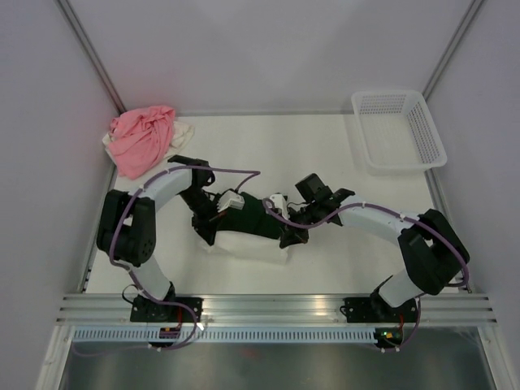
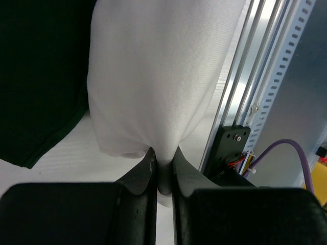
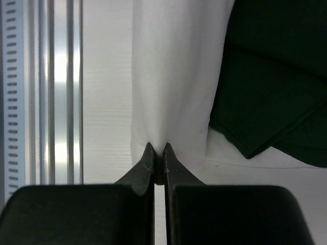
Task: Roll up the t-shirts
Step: Roll the tshirt
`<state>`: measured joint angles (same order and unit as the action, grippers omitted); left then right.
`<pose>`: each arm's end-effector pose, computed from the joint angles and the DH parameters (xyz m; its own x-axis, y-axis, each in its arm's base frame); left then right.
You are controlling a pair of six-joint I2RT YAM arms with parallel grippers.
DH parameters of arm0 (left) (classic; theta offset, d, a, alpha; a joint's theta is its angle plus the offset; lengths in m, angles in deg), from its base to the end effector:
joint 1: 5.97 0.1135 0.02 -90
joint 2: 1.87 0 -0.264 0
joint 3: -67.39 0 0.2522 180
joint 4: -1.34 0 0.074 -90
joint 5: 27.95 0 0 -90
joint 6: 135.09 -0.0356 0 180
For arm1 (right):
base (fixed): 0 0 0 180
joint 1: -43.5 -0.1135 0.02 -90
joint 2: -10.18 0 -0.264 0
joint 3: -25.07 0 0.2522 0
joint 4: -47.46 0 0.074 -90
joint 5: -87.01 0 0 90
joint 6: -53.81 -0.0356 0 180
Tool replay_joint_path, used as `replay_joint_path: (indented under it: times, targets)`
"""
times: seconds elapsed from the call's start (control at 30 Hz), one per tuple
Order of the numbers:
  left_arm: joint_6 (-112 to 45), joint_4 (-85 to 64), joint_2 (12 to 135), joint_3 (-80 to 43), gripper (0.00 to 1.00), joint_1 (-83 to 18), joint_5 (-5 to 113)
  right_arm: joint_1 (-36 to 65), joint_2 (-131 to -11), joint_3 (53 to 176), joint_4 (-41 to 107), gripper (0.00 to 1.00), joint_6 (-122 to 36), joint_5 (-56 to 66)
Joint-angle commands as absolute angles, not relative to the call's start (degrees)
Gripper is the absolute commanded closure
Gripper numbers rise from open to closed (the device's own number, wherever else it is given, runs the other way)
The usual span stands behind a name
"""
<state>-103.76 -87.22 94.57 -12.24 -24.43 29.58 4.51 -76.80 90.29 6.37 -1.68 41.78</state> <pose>0.2439 -0.1016 0.2026 -0.3627 0.8808 -0.3044 0.8500 0.1787 -0.4956 0.2062 0.1992 0.1953 -0.1753 -0.6594 -0.7311 -0.9657 -0.0291 0.2579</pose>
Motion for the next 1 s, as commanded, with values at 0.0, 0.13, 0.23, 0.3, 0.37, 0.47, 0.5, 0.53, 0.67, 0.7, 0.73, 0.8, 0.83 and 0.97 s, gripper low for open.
replay_joint_path:
  times: [0.0, 0.13, 0.23, 0.3, 0.37, 0.47, 0.5, 0.53, 0.67, 0.7, 0.73, 0.8, 0.83, 0.97]
  targets:
    - [-106.0, -91.7, 100.0, -17.9, 0.85, -21.4, 27.7, 7.7, -79.1, 89.8, 15.7, 1.0, -8.5, 43.2]
    - [-105.4, -92.4, 104.6, -21.0, 0.77, -21.1, 27.8, 11.3, -83.1, 90.8, 21.2, 1.0, -14.2, 45.2]
    - [-103.8, -92.0, 107.2, -23.3, 0.61, -20.6, 29.5, 13.3, -85.3, 91.6, 21.5, 1.0, -14.9, 45.1]
    - [-102.7, -92.0, 108.0, -25.9, 0.55, -19.1, 29.8, 14.1, -86.3, 92.1, 21.8, 1.0, -15.8, 44.9]
    - [-102.4, -92.4, 107.6, -28.0, 0.48, -17.6, 29.1, 14.3, -87.5, 92.9, 22.3, 1.0, -16.8, 45.6]
    - [-101.8, -91.1, 104.9, -31.2, 0.4, -15.4, 28.4, 14.4, -87.9, 93.1, 23.9, 1.0, -18.7, 46.0]
    - [-101.3, -90.1, 104.0, -31.0, 0.36, -15.2, 28.4, 14.6, -88.1, 93.1, 24.9, 1.0, -19.2, 46.2]
    - [-99.9, -89.3, 102.8, -30.4, 0.35, -15.2, 28.5, 14.9, -88.4, 93.1, 25.4, 1.0, -20.8, 46.4]
    - [-94.0, -79.6, 96.2, -22.1, 0.0, -15.1, 28.2, 16.5, -89.0, 93.1, 28.2, 1.0, -23.9, 45.4]
    - [-90.0, -77.5, 95.2, -20.4, 0.0, -15.1, 28.6, 16.9, -89.2, 93.3, 28.2, 1.0, -24.1, 45.1]
    - [-88.1, -75.2, 94.2, -18.9, 0.0, -15.1, 28.7, 17.3, -89.7, 93.6, 28.3, 1.0, -25.3, 45.0]
    - [-84.3, -70.0, 92.1, -15.8, 0.02, -15.1, 29.4, 17.7, -90.2, 93.9, 29.7, 1.0, -26.5, 45.1]
    - [-80.1, -68.5, 91.5, -15.1, 0.03, -15.1, 30.1, 18.1, -90.7, 94.1, 30.1, 1.0, -27.0, 45.3]
    - [-73.2, -65.4, 90.2, -14.2, 0.08, -15.1, 29.5, 18.1, -91.8, 95.4, 30.4, 1.0, -28.4, 45.3]
